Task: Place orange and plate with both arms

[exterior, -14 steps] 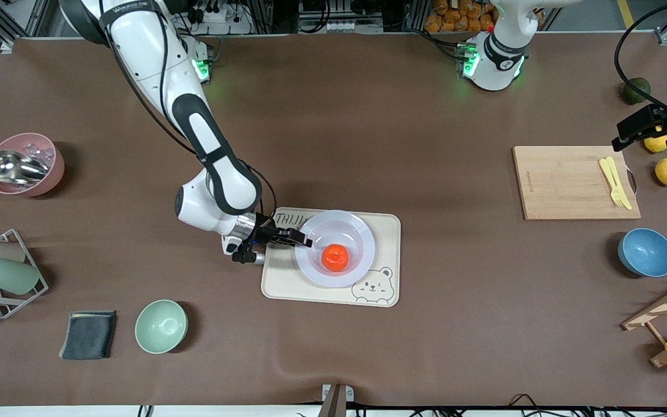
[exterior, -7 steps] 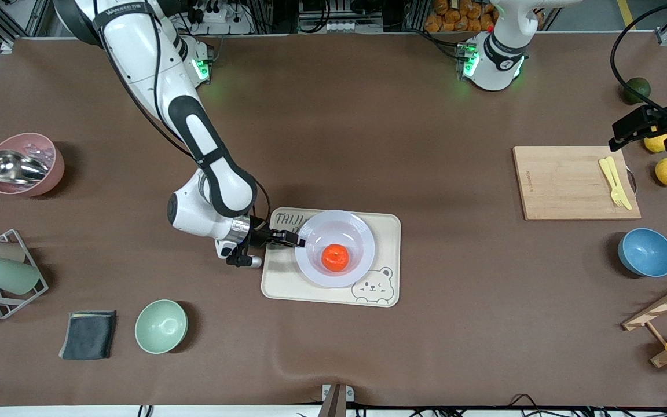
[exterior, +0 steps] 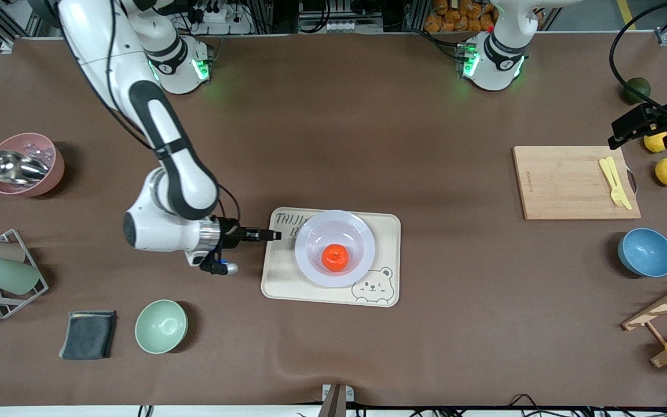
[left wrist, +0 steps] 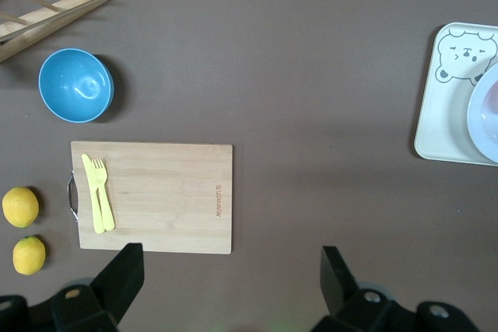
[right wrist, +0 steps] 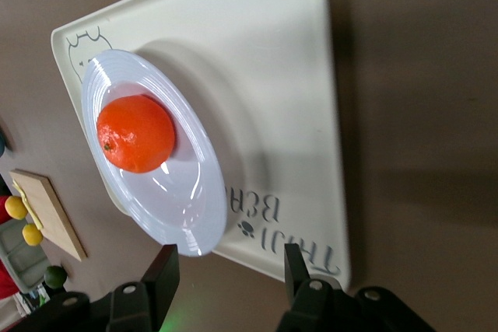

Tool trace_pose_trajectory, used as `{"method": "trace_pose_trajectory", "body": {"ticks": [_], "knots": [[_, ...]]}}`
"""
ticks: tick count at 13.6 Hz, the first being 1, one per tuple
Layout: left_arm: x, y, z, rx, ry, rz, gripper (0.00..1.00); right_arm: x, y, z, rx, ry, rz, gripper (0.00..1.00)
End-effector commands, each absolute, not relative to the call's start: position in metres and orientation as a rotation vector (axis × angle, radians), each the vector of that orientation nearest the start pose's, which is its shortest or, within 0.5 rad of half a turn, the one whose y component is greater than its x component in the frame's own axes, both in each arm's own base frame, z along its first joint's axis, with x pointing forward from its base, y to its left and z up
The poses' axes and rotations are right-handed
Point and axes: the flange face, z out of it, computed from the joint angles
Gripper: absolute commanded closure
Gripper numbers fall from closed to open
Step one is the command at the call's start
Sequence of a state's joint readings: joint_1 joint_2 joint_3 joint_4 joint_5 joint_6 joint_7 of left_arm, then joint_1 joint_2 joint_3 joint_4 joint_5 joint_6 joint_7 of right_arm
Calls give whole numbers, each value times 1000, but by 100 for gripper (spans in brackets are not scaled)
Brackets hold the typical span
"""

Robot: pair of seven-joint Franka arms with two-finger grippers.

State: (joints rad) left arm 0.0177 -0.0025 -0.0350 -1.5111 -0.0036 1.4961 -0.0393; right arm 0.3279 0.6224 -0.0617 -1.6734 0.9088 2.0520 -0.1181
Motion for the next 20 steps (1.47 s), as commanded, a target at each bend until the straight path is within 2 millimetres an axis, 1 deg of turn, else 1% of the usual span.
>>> {"method": "trace_pose_trajectory", "body": {"ticks": [1,4,5,6,8,9,10,11,13,14,15,16,17,18,19,20], "knots": [[540,-12,652,-3130,-51,-10,0,641,183,273,-2461,138,419,34],[540,-11,653,-3131,-56,-13,0,650,134,311,-2524,63,528,32],[540,-11,652,-3131,-54,-10,0,650,121,317,-2552,46,555,31],[540,-11,652,-3131,-54,-10,0,650,106,327,-2577,47,566,23],[540,-11,652,-3130,-54,-10,0,654,69,351,-2618,69,541,13],[541,-11,651,-3131,-54,-5,0,656,56,358,-2671,39,526,10],[541,-11,651,-3131,-54,-5,0,658,32,365,-2711,11,499,0],[541,-11,651,-3130,-54,-5,0,659,-1,373,-2701,-22,446,0],[541,-11,651,-3129,-54,-5,0,657,-53,380,-2693,-77,380,0],[541,-11,651,-3129,-54,-5,0,655,-59,386,-2736,-182,377,0],[541,-11,652,-3130,-54,-10,0,650,-69,411,-2801,-263,354,0],[541,-11,651,-3131,-54,-8,0,644,-74,438,-2860,-292,329,0],[541,-11,652,-3133,-54,-12,0,638,-78,460,-2910,-317,306,0],[541,-11,652,-3133,-54,-15,0,631,-77,483,-2964,-356,288,0],[541,-11,652,-3133,-54,-15,0,626,-70,503,-2992,-402,259,0],[541,-11,652,-3133,-54,-15,0,621,-72,518,-3010,-417,234,0]]}}
